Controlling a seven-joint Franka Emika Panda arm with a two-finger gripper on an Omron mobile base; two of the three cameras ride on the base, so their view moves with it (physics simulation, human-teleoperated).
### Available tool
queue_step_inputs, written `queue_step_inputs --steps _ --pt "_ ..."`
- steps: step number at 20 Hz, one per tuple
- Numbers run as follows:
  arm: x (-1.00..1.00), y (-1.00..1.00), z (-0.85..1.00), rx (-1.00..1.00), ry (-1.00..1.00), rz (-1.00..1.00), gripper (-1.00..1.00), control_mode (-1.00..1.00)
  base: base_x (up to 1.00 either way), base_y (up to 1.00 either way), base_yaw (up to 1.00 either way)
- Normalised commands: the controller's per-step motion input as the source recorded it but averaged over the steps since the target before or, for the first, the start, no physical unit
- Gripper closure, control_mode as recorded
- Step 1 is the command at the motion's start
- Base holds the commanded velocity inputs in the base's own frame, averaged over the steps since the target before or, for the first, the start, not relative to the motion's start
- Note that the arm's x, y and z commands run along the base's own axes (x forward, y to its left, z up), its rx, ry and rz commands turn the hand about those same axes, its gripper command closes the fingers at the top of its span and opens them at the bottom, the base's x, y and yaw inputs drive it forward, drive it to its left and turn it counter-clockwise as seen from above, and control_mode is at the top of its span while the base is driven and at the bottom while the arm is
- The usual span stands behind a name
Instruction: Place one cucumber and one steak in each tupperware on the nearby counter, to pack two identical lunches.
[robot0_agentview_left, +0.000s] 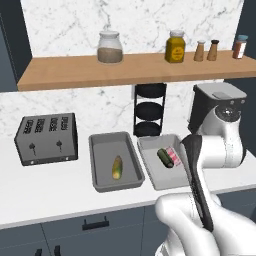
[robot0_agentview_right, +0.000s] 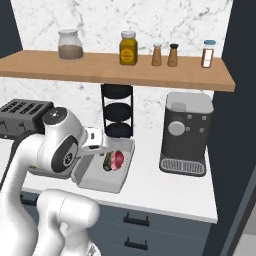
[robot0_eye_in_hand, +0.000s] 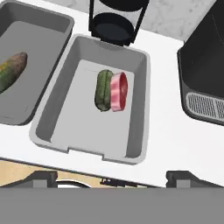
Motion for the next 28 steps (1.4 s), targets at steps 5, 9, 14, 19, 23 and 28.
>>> queue_step_inputs --steps 5,9,14,19,23,28 --pt "-0.4 0.01 0.2 0.0 -0.09 0.0 -1.0 1.0 -0.6 0.0 0.0" --pt "0.0 0.0 0.0 0.0 0.0 0.0 -1.0 1.0 -1.0 -0.51 -0.01" --pt "0.0 0.0 0.0 0.0 0.0 0.0 -1.0 1.0 -1.0 -0.89 -0.09" --pt "0.0 0.0 0.0 0.0 0.0 0.0 -1.0 1.0 -0.3 -1.0 -0.17" --pt "0.0 0.0 0.0 0.0 0.0 0.0 -1.0 1.0 0.3 -1.0 -0.1" --pt "0.0 0.0 0.0 0.0 0.0 0.0 -1.0 1.0 0.7 -1.0 -0.02"
